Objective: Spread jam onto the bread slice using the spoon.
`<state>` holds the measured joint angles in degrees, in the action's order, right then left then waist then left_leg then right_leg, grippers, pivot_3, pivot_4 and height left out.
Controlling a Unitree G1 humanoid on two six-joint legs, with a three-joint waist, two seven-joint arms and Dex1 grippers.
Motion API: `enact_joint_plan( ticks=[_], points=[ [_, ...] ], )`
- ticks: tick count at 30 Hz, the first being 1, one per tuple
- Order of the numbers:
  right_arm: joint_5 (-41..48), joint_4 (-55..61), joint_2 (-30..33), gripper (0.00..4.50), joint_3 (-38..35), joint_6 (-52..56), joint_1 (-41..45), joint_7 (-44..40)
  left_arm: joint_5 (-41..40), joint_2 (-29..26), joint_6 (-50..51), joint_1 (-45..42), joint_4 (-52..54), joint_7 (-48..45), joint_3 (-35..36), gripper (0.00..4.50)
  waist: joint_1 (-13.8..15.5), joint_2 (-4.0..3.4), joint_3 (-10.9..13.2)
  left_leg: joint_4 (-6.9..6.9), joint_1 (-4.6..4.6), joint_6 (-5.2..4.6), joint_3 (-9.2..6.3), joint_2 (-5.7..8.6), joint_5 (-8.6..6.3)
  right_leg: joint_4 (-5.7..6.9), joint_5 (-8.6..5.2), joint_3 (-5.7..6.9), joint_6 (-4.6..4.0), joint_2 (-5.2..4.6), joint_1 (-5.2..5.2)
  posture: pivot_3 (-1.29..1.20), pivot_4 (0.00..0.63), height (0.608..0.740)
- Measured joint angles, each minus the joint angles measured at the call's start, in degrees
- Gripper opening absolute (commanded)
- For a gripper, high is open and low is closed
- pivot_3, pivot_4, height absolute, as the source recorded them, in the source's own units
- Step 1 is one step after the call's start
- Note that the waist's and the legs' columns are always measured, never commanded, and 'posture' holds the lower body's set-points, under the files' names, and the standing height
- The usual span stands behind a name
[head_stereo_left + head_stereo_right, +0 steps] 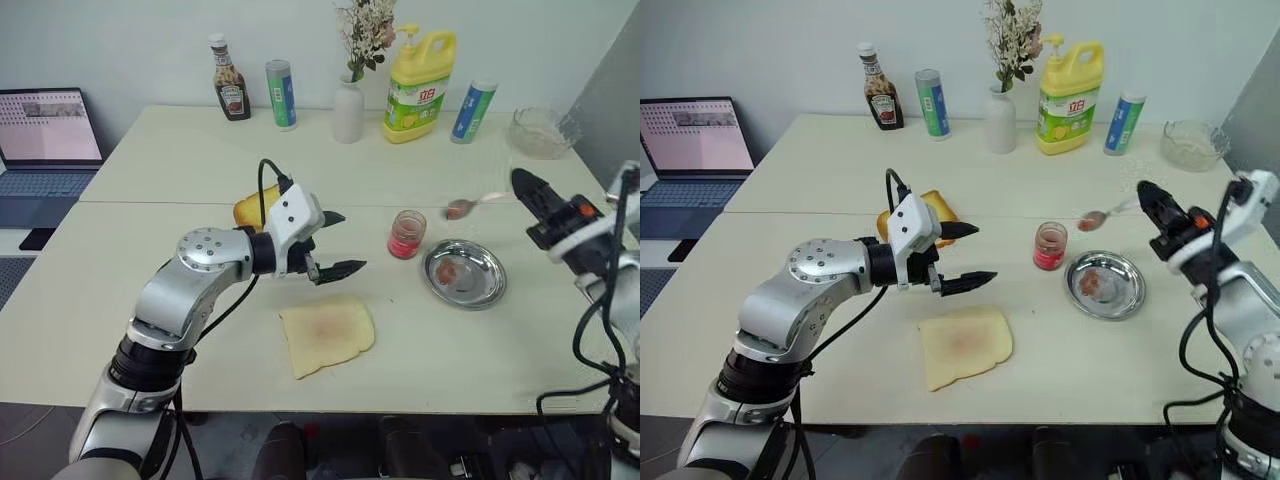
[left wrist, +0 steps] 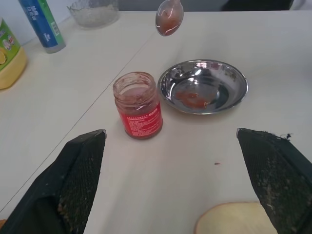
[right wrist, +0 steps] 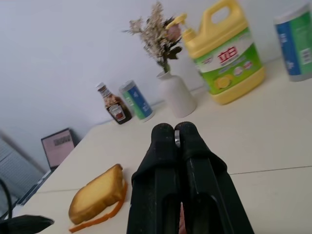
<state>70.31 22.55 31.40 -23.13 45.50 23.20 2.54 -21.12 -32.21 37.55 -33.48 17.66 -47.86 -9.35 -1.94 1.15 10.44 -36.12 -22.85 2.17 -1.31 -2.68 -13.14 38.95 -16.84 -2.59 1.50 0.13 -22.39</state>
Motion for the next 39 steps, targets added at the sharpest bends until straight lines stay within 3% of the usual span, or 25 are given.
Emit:
enact_joint_plan(
  ticks=[7,22,33,39],
  points=[
    [-19.26,-5.86,3.94,0.05,13.8,-2.16,7.11,-7.25,0.86,0.58,-0.08,-0.53,-0.18,0.1,-0.72,4.5,0.48,0.01,0.02,0.01,-0.1,0.0,-0.06,0.01,0.0,-0.05,0.03,0.08,-0.06,-0.02,-0.03,0.0,0.15,0.74],
    [-38.4,-7.45,6.62,0.05,24.34,-4.2,9.24,-21.81,2.08,0.98,-0.35,-0.58,-0.14,-0.16,-1.74,4.5,0.31,0.02,0.02,0.0,-0.08,0.0,-0.03,0.03,0.0,-0.01,0.06,0.07,-0.11,-0.05,-0.06,0.0,0.15,0.74],
    [-55.42,-8.21,7.96,0.05,34.8,-12.76,11.88,-30.45,2.48,1.02,-0.76,-0.6,-0.15,-0.21,-2.71,4.5,0.3,0.02,0.02,-0.01,-0.08,0.0,-0.03,0.03,0.0,-0.01,0.07,0.08,-0.11,-0.06,-0.06,0.0,0.15,0.74],
    [-61.06,-9.97,8.14,0.05,35.78,-15.54,12.14,-32.9,3.54,1.0,-1.8,-0.58,-0.16,-0.21,-2.79,4.5,0.31,0.03,0.03,-0.01,-0.08,0.01,-0.04,0.03,0.0,-0.01,0.1,0.09,-0.17,-0.06,-0.06,0.0,0.15,0.74]
  ],
)
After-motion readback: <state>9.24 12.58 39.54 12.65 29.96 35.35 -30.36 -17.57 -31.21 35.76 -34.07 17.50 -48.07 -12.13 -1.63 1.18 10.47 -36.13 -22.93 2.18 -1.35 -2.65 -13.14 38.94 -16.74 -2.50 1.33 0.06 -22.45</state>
